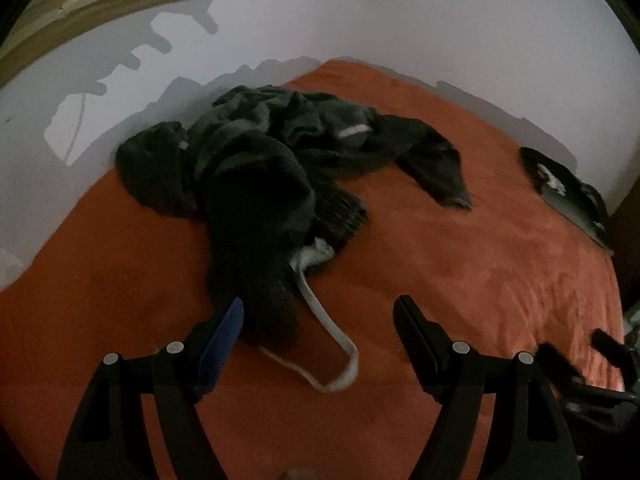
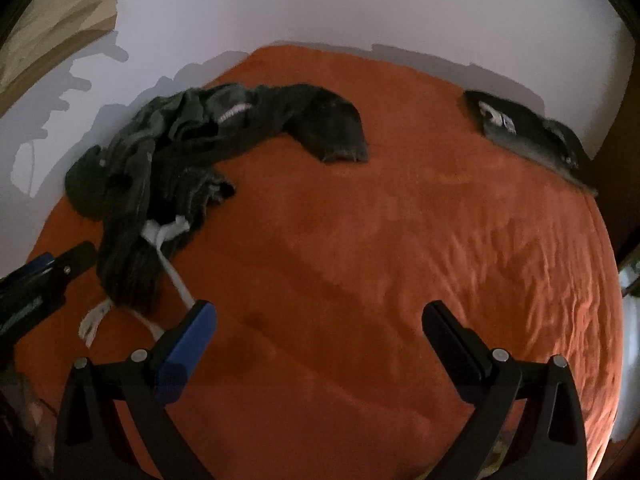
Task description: Fold clothes
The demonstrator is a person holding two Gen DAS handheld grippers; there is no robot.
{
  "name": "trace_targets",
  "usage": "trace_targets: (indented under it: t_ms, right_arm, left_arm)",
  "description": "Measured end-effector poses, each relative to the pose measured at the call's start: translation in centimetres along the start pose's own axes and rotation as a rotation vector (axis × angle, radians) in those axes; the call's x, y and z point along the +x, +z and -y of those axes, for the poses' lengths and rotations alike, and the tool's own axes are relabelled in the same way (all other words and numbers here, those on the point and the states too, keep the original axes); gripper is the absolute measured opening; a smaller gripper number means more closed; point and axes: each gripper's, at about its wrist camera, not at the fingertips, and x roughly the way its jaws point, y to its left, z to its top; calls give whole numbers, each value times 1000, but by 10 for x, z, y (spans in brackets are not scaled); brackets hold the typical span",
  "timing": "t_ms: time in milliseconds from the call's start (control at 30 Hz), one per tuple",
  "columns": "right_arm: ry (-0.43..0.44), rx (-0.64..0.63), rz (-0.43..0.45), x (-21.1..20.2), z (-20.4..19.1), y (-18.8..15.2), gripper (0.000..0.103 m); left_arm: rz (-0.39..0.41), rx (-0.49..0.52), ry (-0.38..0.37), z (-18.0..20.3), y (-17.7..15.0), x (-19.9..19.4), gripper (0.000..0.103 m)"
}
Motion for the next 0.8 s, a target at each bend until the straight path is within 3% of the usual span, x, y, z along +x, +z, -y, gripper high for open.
trace_targets:
  t_ms: [133, 333, 467, 567, 800]
  right_arm:
    - [12, -42, 24, 9, -5, 21, 103]
    - [94, -92, 43, 37, -20, 54, 103]
    - [156, -87, 34, 57, -28, 52, 103]
    - [231, -78, 4, 79, -37, 41, 103]
    - [338, -65, -91, 139, -73, 34, 103]
  left_arm:
    - [14, 23, 80, -27, 6, 17, 78]
    - [-7, -110, 129, -87, 12, 44, 78]
    - [10, -154, 136, -108, 7, 45, 78]
    - [-5, -122, 159, -111, 5, 51, 78]
    - [-44, -199, 68, -119, -16, 66, 78]
